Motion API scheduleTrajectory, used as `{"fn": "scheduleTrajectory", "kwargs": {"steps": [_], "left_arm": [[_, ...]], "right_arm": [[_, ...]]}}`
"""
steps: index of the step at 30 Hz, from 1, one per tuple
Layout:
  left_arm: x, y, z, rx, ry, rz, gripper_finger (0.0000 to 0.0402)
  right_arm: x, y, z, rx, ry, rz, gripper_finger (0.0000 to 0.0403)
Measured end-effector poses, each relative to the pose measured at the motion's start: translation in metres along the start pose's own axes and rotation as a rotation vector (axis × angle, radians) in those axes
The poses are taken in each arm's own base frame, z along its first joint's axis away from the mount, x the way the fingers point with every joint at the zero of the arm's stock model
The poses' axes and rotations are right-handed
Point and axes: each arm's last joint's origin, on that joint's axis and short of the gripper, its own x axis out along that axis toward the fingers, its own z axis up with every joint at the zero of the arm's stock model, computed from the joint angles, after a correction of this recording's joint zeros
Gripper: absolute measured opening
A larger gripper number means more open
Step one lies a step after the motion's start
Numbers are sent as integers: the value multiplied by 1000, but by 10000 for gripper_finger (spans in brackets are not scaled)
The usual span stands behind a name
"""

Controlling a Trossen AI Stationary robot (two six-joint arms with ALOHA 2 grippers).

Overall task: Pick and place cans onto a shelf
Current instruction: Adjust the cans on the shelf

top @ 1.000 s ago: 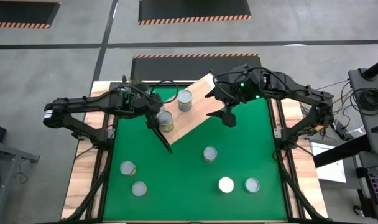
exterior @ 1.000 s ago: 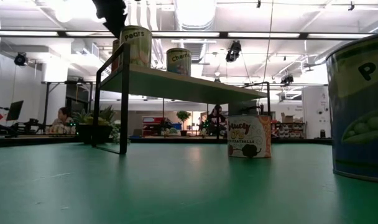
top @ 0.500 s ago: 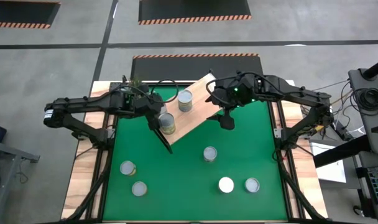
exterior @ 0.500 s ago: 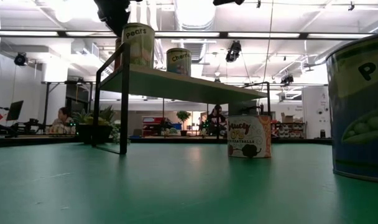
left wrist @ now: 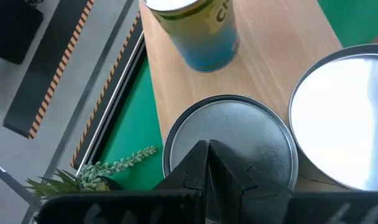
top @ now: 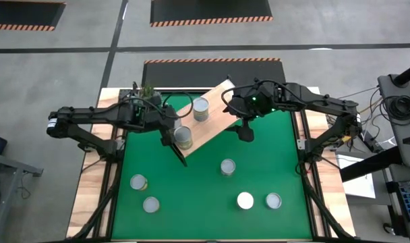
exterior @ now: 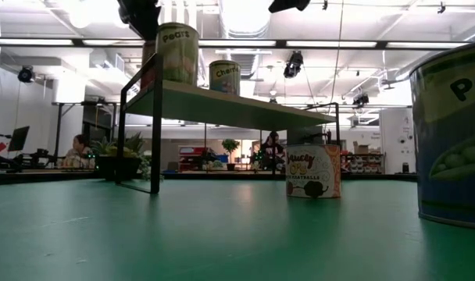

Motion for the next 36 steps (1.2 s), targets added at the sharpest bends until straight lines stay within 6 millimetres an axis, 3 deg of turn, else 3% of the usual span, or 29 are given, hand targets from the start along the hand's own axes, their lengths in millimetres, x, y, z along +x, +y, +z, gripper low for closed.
{"fn": "scheduleTrajectory", "kwargs": {"steps": [8,16,24,36], "left_arm": [[-7,2,0,-20,-20,-17,0],[-30,11,7,-64,-108,-38,0],[-35,2,7,-47,-151,12,0],[-79,-51,-5,77,-423,130,0]], "right_arm": [[3,0,-1,7,-5,-3,329],[34,-15,-18,-56,8,-189,329],[47,-55,-40,-17,13,-299,329],[56,-130,-76,19,-230,-364,328]]}}
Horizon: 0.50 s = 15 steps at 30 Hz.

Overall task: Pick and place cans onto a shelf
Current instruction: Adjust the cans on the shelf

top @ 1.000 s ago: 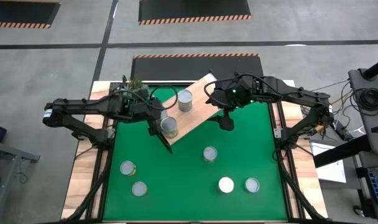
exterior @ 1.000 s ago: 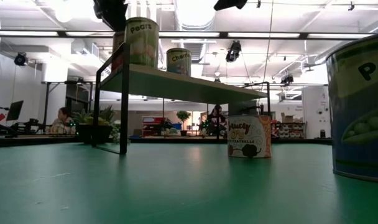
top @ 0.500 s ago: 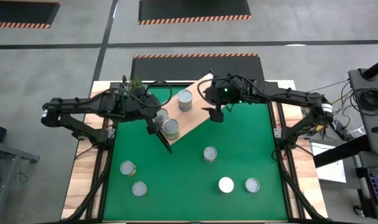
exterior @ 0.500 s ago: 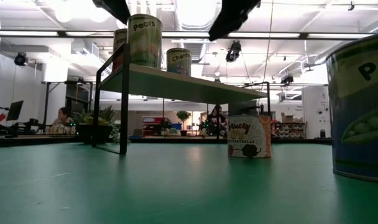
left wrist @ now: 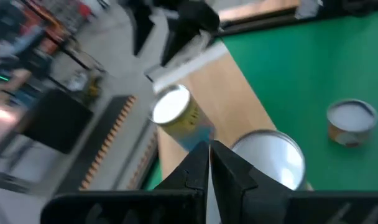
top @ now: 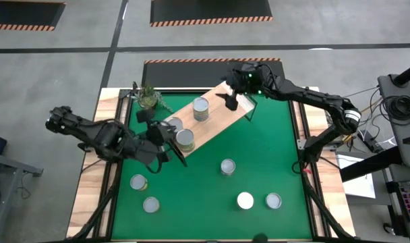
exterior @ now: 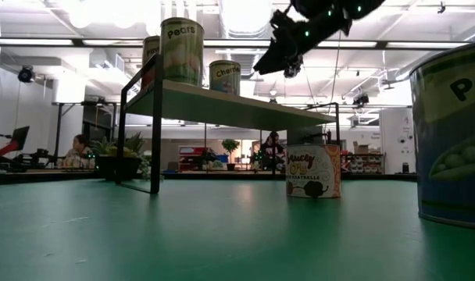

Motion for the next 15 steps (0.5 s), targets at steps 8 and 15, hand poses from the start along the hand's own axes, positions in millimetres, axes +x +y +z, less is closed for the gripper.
{"fn": "scheduleTrajectory", "kwargs": {"steps": [8,15], "left_arm": [[-10,-5,0,10,-45,53,0],[-10,-4,0,11,-53,93,0]], "right_arm": [[39,-22,-21,62,-23,81,265],[71,-28,-21,85,-48,205,128]]}}
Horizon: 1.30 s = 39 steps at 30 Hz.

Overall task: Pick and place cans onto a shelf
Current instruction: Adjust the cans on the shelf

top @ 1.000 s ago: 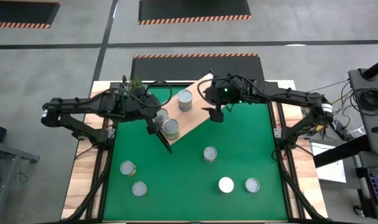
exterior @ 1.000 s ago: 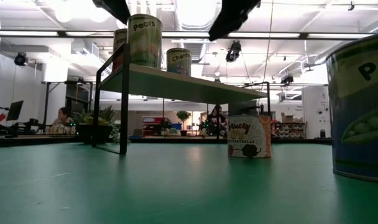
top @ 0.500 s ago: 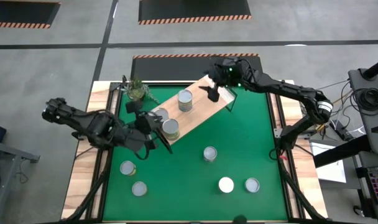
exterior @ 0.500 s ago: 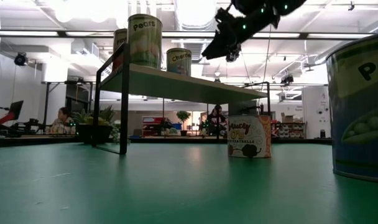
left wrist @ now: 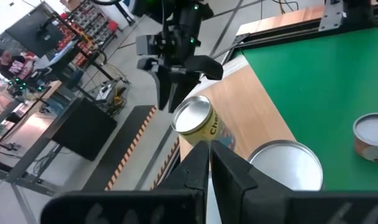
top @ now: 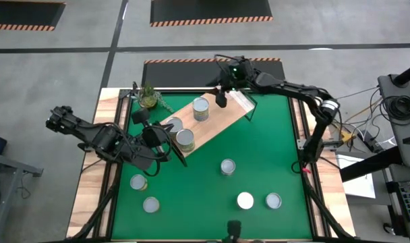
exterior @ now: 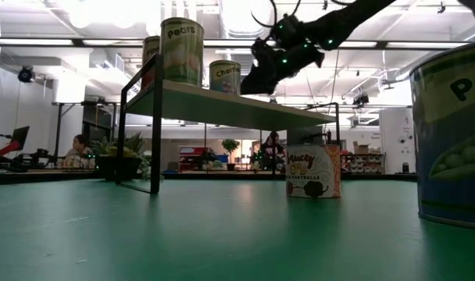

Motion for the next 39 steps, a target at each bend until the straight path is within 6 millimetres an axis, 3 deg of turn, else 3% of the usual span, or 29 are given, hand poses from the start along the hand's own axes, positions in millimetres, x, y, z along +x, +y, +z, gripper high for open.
{"fn": "scheduleTrajectory", "kwargs": {"steps": [8,18,27,33,39], "left_arm": [[0,0,0,-4,1,0,0],[0,0,0,-27,1,0,0],[0,0,0,-42,1,0,0],[0,0,0,-43,1,0,0],[0,0,0,-43,1,0,0]], "right_arm": [[-2,8,15,-11,-89,255,15],[-2,39,24,-25,-65,349,13],[0,52,27,-35,-47,379,13],[-17,62,43,-64,-65,283,13],[-19,91,57,-112,-61,200,13]]}}
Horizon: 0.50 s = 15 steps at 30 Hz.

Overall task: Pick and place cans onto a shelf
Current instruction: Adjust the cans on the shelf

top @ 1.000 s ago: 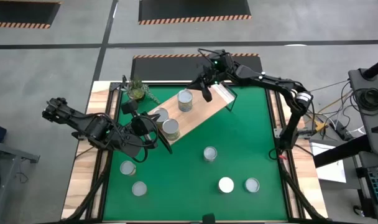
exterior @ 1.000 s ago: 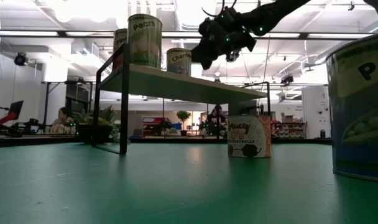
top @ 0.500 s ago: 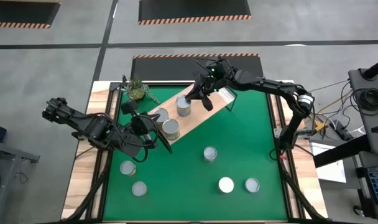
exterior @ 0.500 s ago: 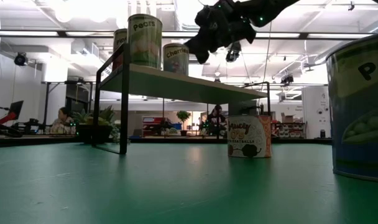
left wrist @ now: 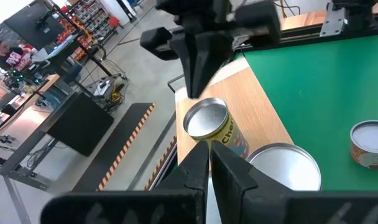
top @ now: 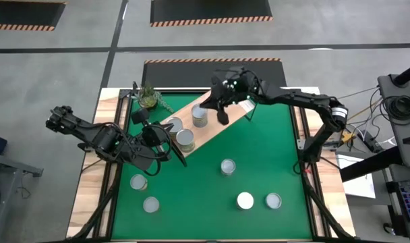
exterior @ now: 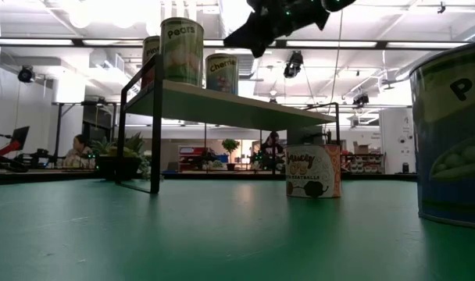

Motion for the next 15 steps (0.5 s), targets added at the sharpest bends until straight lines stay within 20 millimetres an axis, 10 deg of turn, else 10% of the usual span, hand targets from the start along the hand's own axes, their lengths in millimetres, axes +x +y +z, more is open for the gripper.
{"fn": "scheduleTrajectory", "kwargs": {"steps": [15], "left_arm": [[0,0,0,-3,-1,0,0]], "right_arm": [[15,32,-2,-41,235,-167,13]]}}
